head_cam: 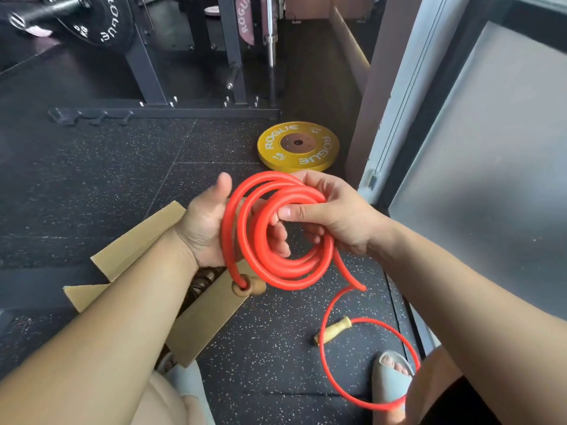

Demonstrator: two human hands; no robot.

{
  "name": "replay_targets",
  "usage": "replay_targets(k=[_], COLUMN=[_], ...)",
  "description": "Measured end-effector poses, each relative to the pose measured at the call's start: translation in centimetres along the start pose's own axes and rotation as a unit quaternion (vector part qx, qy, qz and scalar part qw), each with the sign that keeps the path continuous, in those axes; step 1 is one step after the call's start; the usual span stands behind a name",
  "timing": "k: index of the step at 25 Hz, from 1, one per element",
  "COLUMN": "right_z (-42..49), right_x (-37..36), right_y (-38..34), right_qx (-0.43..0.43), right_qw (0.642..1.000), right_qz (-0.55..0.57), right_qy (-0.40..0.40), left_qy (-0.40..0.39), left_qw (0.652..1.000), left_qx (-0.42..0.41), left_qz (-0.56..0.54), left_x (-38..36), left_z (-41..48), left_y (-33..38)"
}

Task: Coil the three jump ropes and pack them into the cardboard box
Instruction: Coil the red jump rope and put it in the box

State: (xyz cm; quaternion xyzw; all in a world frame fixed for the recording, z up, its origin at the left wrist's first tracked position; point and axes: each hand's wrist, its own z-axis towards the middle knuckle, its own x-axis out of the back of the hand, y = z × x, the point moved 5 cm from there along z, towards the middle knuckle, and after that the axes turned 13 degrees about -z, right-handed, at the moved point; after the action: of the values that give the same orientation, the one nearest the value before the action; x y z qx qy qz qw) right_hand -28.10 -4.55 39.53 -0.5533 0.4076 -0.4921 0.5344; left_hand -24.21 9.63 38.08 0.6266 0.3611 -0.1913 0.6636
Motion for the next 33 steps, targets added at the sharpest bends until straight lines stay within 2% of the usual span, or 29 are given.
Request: replay_targets(k=[1, 3, 5, 8, 10, 14, 20, 21, 23, 26, 29, 33], right_z=[-0.3, -0.7, -0.6, -0.1, 0.0, 0.1, 0.3, 0.4, 0.6, 0.6, 0.2, 0.6], right_x=[0.0, 0.0, 0.7, 2.0, 2.0, 2.2, 2.6, 2.6, 2.5, 2.1, 1.6, 1.9], right_y=[-0.5, -1.0, -0.5, 1.0, 1.7, 2.1, 2.8, 2.8, 2.9, 2.5, 1.9, 2.5], right_qx=[0.009, 0.02, 0.02, -0.005, -0.031, -0.061, -0.085, -0.087, -0.082, -0.08, -0.078, -0.124], right_qw=[1.0, 0.999, 0.997, 0.989, 0.988, 0.987, 0.975, 0.976, 0.98, 0.986, 0.985, 0.981], right_qz=[-0.009, -0.037, -0.062, -0.059, -0.026, 0.016, 0.079, 0.084, 0.076, 0.023, -0.006, 0.027], right_qy=[-0.011, -0.023, 0.029, 0.137, 0.15, 0.145, 0.189, 0.182, 0.163, 0.142, 0.154, 0.148], left_qy=[-0.037, -0.042, 0.022, 0.142, 0.179, 0.199, 0.312, 0.316, 0.281, 0.196, 0.19, 0.214], left_qw=[0.999, 0.998, 0.999, 0.987, 0.978, 0.972, 0.926, 0.922, 0.937, 0.973, 0.976, 0.966], left_qx=[0.017, 0.035, 0.013, -0.068, -0.104, -0.126, -0.197, -0.204, -0.19, -0.106, -0.046, -0.135], left_qz=[-0.015, -0.031, -0.027, -0.017, -0.013, 0.02, 0.081, 0.096, 0.086, 0.053, 0.097, 0.063], left_x=[-0.3, -0.5, -0.9, -0.9, -0.3, 0.3, 0.3, 0.3, 0.2, -0.4, -0.5, -1.0], left_z=[-0.1, 0.4, 1.5, 2.6, 2.7, 2.7, 2.8, 2.7, 2.6, 2.3, 1.8, 2.7], left_y=[-0.2, -1.1, -1.8, -2.0, -2.0, -1.9, -2.6, -2.6, -2.4, -2.5, -3.0, -2.7])
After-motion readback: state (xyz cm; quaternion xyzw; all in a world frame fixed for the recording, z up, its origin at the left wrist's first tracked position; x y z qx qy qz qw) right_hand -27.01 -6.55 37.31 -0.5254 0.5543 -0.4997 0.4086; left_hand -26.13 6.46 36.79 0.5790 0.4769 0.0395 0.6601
